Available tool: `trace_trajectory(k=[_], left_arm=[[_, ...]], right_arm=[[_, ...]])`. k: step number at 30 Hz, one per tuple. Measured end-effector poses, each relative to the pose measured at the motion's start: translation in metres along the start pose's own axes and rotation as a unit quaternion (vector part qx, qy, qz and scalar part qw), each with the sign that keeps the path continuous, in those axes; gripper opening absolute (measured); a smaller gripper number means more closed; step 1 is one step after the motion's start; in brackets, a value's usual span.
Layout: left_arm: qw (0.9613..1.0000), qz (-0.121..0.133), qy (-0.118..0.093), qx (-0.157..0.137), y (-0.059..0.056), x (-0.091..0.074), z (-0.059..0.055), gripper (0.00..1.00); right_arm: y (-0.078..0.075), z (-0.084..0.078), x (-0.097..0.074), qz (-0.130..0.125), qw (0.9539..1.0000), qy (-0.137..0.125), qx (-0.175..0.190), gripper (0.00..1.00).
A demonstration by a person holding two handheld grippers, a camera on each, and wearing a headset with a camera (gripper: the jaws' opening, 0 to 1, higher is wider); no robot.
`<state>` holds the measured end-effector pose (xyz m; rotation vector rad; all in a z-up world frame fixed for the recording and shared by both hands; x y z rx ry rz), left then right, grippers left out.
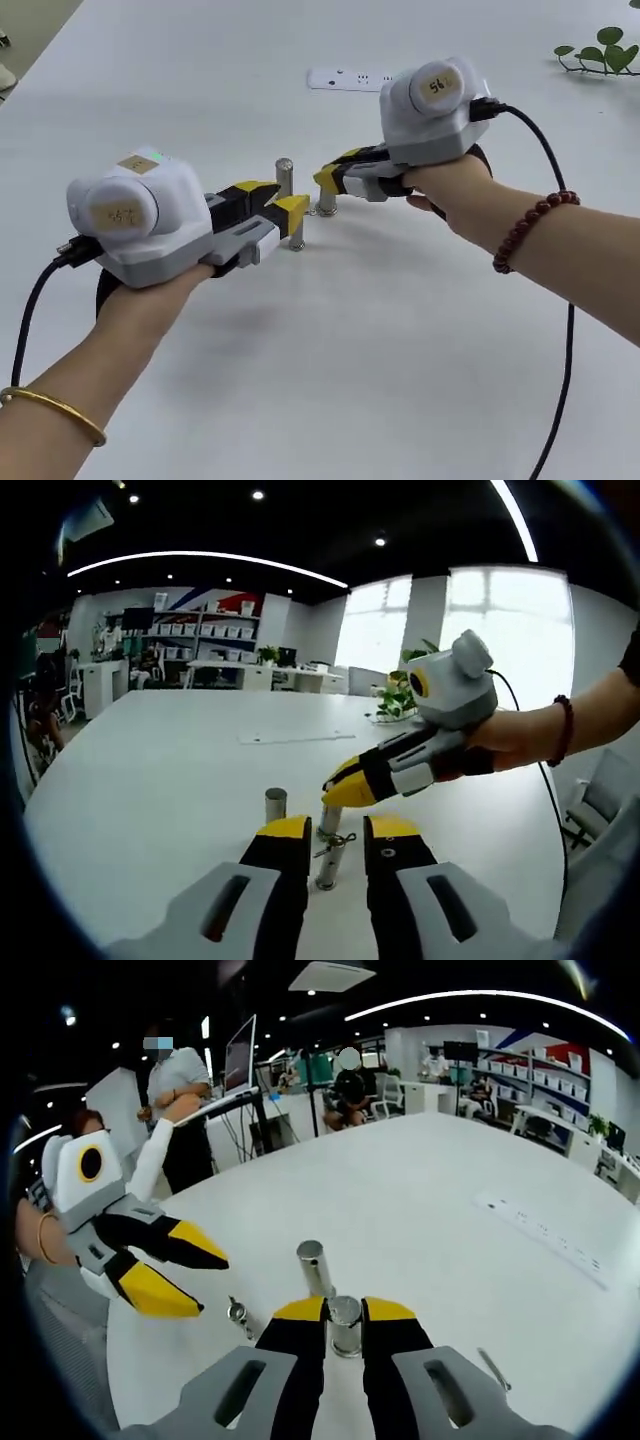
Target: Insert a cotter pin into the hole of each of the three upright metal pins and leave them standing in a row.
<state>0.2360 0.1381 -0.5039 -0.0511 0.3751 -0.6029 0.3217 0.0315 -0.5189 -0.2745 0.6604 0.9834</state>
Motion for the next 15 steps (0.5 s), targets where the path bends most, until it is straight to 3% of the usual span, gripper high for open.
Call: trace_trajectory(k=[1, 7, 15], left_arm=[[0.9999, 0.001, 0.003, 0.015, -0.001, -0.001, 0.0, 0.17], [0.9995, 0.001, 0.006, 0.031, -0.002, -0.005, 0.002, 0.16], [0.998, -0.002, 0.022, 0.059, -0.007, -0.009, -0.001, 0.26]], right_arm=[[0.0, -0.001, -0.001, 0.0, 1.0, 0.001, -0.001, 0.07], [0.003, -0.011, -0.012, -0.002, 1.0, 0.006, 0.0, 0.07], [0.013, -0.023, -0.026, -0.003, 0.9999, 0.009, 0.008, 0.07]])
Point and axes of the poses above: the centre of the closed fingertips' face, and the gripper's own axes: x roughly forward along the fingers, y roughly to its left, z roughly out of its top, the point moved 6 cm from there along -x, roughly backward along the fingers, and after that the axes turned 4 degrees about y, right-handed, at the moved point
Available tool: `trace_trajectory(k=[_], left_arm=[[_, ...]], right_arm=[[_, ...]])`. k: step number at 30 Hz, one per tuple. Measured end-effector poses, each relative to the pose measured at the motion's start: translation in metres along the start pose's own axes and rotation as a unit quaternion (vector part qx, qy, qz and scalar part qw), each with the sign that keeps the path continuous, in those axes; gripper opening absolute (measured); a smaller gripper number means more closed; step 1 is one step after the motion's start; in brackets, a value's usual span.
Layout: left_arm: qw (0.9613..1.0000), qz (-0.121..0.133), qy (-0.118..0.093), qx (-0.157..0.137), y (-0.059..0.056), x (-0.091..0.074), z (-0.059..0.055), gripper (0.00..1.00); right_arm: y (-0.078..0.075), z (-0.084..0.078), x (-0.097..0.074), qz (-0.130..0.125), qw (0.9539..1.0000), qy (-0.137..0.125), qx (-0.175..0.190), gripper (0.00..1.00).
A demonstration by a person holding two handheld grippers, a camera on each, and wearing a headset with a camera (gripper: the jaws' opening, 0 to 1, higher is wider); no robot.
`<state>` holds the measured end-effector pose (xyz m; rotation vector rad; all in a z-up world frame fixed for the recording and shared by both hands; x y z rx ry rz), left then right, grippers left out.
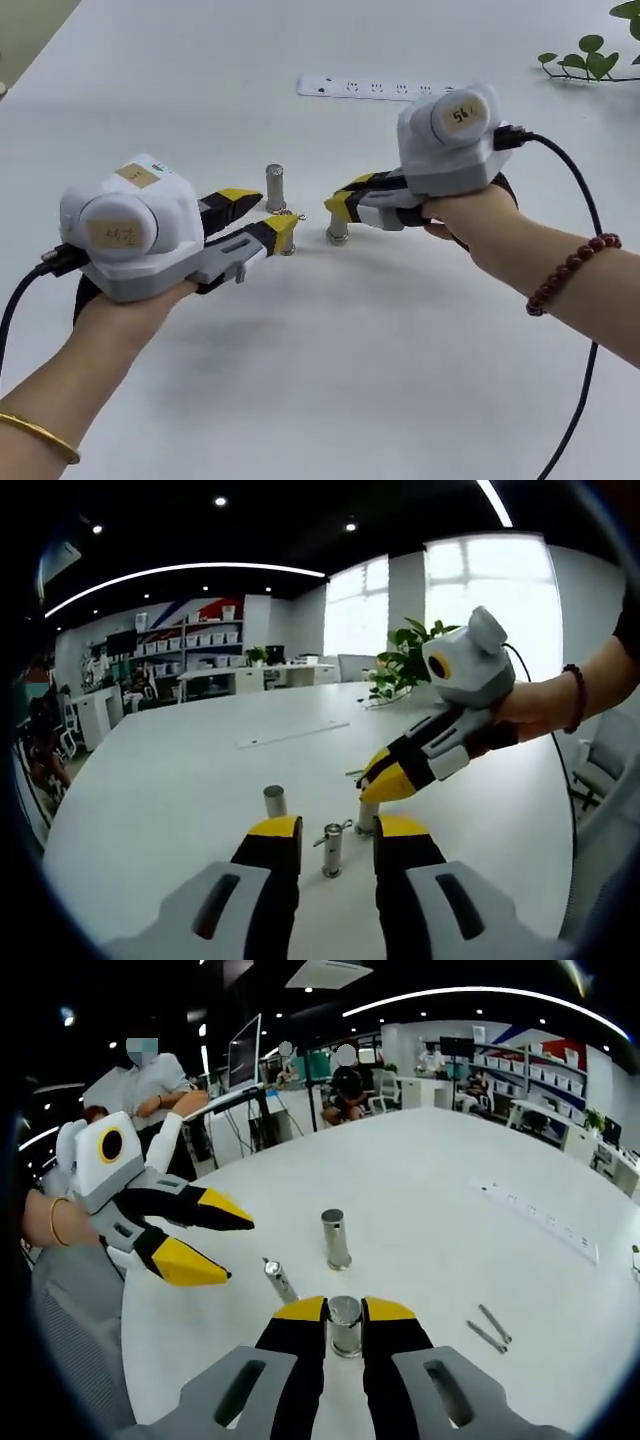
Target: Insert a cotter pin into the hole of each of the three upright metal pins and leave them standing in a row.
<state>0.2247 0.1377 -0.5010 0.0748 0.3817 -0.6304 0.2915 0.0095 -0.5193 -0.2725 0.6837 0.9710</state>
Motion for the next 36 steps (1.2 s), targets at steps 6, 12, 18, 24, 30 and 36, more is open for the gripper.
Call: trace_trajectory(k=[6, 12, 18, 24, 30, 36], left_arm=[[0.9999, 0.0, 0.011, 0.011, -0.003, -0.005, -0.004, 0.3], [0.9997, 0.002, 0.018, 0.017, -0.004, -0.01, -0.006, 0.31], [0.9994, 0.006, 0.026, 0.025, -0.006, -0.013, -0.008, 0.33], [0.999, 0.004, 0.032, 0.03, -0.01, -0.015, -0.01, 0.34], [0.9991, 0.003, 0.031, 0.03, -0.011, -0.018, -0.01, 0.36], [0.9989, 0.002, 0.033, 0.034, -0.012, -0.019, -0.011, 0.38]], right_arm=[[0.012, -0.011, -0.01, 0.001, 1.0, 0.004, 0.001, 0.07], [0.032, -0.019, -0.019, 0.004, 1.0, 0.005, 0.006, 0.07], [0.045, -0.022, -0.025, 0.002, 0.9999, 0.003, 0.01, 0.07], [0.046, -0.025, -0.023, 0.001, 0.9998, 0.002, 0.017, 0.07], [0.05, -0.029, -0.025, 0.001, 0.9998, 0.003, 0.017, 0.07], [0.053, -0.032, -0.028, -0.002, 0.9999, 0.001, 0.012, 0.08]])
Point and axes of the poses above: the centre of the closed fingertips' face, and the gripper's own axes: x roughly forward along the fingers, y roughly to its left, z roughly out of its top, the point moved 6 cm from there along -x, roughly backward along the fingers, and after that the axes turned 4 degrees about y, right-handed, at the moved point
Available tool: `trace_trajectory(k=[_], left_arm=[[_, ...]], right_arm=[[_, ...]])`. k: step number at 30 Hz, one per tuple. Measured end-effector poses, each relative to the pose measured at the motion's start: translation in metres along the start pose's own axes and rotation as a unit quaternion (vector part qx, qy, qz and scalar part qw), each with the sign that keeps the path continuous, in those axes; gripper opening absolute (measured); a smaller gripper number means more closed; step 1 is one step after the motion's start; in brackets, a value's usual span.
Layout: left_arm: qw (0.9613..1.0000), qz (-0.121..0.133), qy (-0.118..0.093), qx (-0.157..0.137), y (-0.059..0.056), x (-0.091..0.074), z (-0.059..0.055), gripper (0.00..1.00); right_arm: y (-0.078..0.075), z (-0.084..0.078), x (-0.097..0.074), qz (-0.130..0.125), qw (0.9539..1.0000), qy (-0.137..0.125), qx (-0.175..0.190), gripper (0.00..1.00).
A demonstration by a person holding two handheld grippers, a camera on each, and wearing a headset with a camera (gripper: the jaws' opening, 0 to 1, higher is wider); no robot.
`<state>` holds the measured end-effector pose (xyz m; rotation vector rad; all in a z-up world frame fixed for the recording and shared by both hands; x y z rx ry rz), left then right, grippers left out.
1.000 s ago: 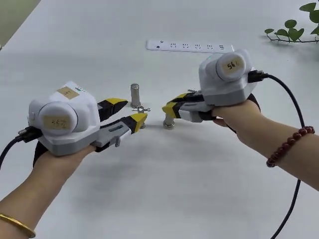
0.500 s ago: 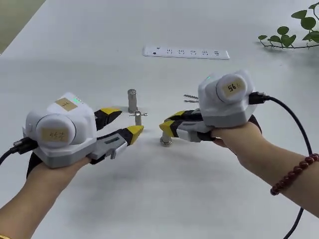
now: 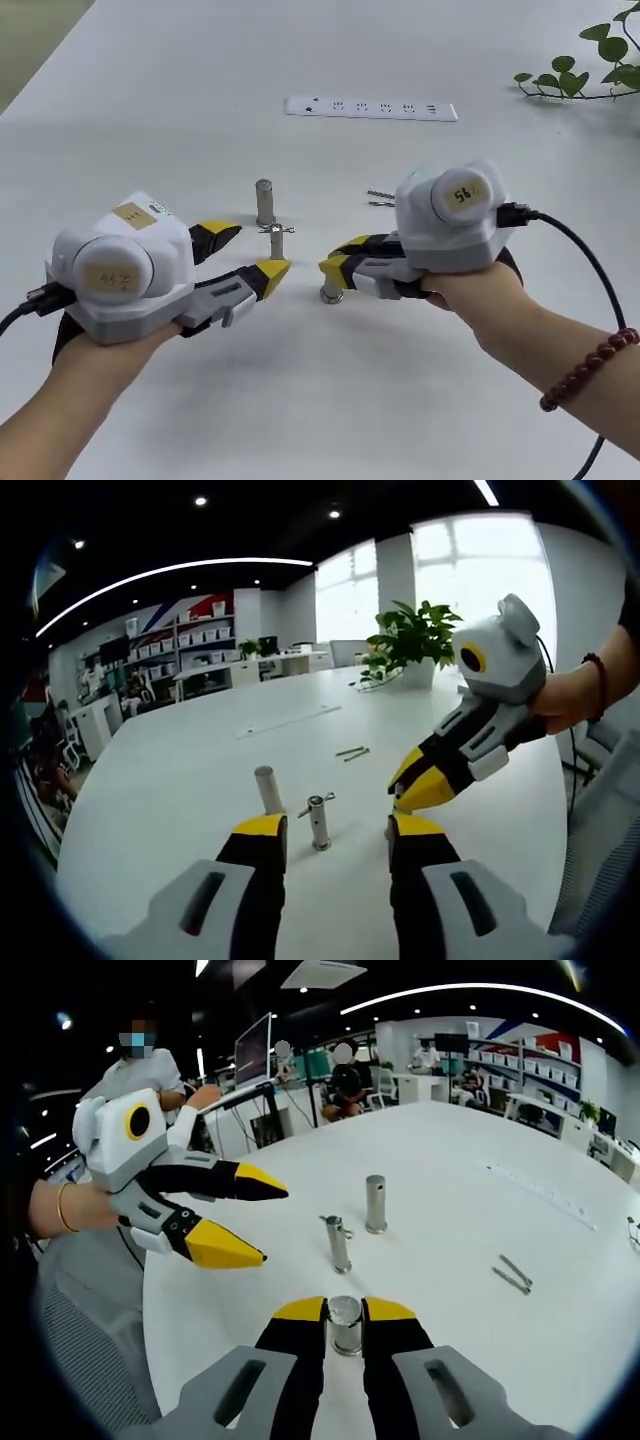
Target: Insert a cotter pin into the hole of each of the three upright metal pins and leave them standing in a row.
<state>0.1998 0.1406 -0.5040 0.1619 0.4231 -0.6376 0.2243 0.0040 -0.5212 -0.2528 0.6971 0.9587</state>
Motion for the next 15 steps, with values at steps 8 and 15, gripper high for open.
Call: trace_trajectory(k=[8, 15], left_arm=[[1.0, -0.003, 0.0, 0.002, -0.0036, -0.0012, 0.0001, 0.43], [1.0, -0.005, -0.001, 0.004, -0.0053, -0.0019, 0.0009, 0.47]], right_arm=[[0.0023, -0.0012, -0.0004, -0.001, 1.0, -0.002, 0.001, 0.09], [0.0036, -0.0007, -0.0011, 0.002, 0.9999, -0.008, 0.011, 0.14]])
Point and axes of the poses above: the centre of the closed fingertips' face, and the gripper's own axes: x roughly forward along the fingers, y roughly to its left, z roughly out of its top, the point moved 6 cm from there along -x, roughly backward along the fingers, and after that the axes turned 4 degrees about y, right-handed, at the moved point
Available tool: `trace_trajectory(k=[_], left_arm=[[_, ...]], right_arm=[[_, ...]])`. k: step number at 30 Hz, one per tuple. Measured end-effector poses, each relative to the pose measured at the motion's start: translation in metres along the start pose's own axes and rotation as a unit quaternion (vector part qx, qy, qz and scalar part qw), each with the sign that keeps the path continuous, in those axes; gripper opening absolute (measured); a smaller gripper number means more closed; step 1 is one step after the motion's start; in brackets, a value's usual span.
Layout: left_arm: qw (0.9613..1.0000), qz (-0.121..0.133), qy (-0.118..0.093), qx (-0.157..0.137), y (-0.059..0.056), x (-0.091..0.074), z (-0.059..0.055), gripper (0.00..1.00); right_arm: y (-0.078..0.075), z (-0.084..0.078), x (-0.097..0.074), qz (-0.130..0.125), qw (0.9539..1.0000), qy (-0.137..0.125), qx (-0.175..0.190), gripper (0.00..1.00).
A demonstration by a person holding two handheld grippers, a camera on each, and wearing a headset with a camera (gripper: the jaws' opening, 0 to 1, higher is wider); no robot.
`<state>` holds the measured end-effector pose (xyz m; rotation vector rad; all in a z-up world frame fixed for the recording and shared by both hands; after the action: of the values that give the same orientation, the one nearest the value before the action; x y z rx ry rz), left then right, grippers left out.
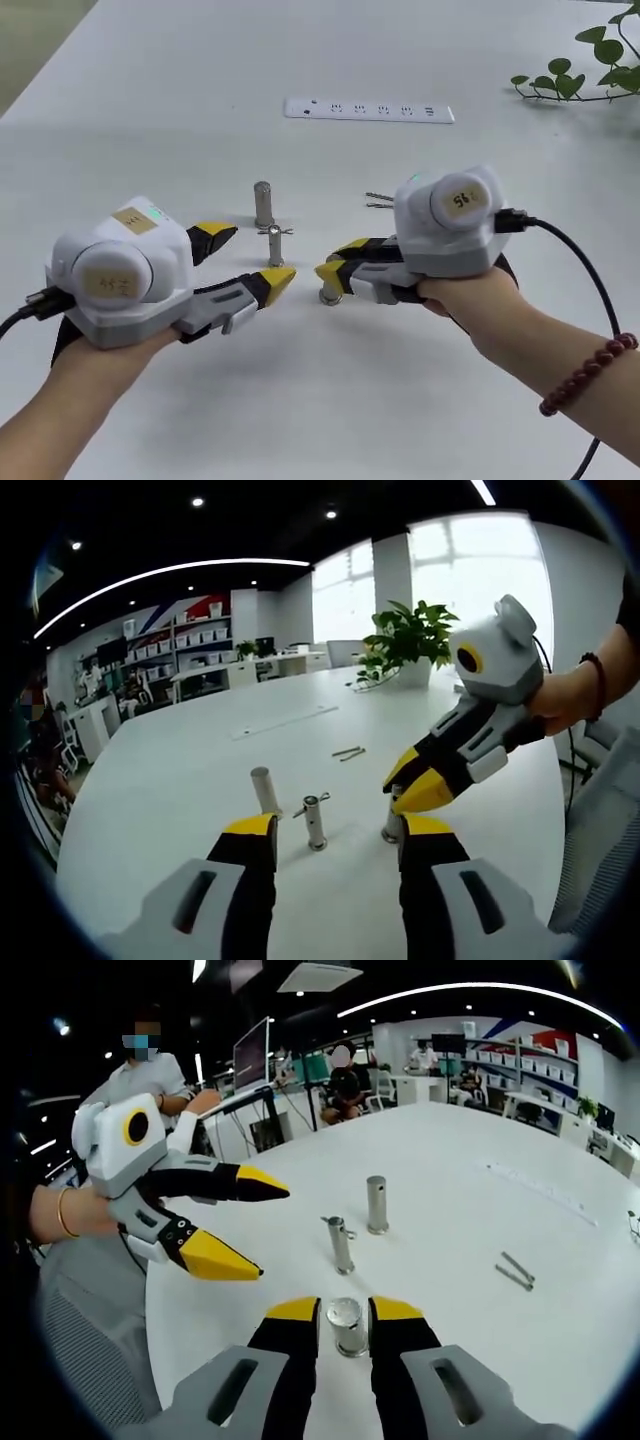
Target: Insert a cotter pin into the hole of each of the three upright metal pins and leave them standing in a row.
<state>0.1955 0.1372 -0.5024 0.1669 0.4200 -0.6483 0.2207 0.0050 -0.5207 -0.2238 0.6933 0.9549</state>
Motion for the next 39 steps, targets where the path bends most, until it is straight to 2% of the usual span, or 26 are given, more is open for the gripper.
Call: trace_trajectory(k=[11, 19, 23, 30, 39], left_arm=[[0.9999, 0.0, -0.003, -0.012, 0.0, -0.002, 0.001, 0.51], [0.9999, 0.006, -0.002, -0.01, 0.002, -0.004, 0.001, 0.51], [0.9999, 0.006, -0.003, -0.01, 0.002, -0.005, 0.002, 0.51], [0.9999, 0.005, -0.008, -0.006, 0.001, -0.006, 0.005, 0.51], [1.0, 0.002, -0.005, -0.003, 0.0, -0.006, 0.003, 0.52]], right_arm=[[0.0, 0.004, -0.008, 0.017, 0.9998, -0.006, 0.006, 0.24], [-0.004, 0.013, -0.025, 0.035, 0.999, -0.017, 0.019, 0.26], [-0.011, 0.02, -0.033, 0.035, 0.9986, -0.028, 0.03, 0.25], [-0.027, 0.021, -0.04, 0.022, 0.9989, -0.025, 0.034, 0.25], [-0.054, 0.022, -0.04, 0.008, 0.9998, -0.003, 0.02, 0.23]])
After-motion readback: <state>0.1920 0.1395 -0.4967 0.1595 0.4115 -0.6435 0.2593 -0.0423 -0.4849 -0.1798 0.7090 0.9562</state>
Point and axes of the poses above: the centre of the closed fingertips' face, and the gripper's own axes: x roughly forward along the fingers, y roughly to its left, z roughly out of its top, the point moved 6 cm from there along -x, roughly backward along the fingers, and after that the axes turned 4 degrees about y, right-handed, at the moved point
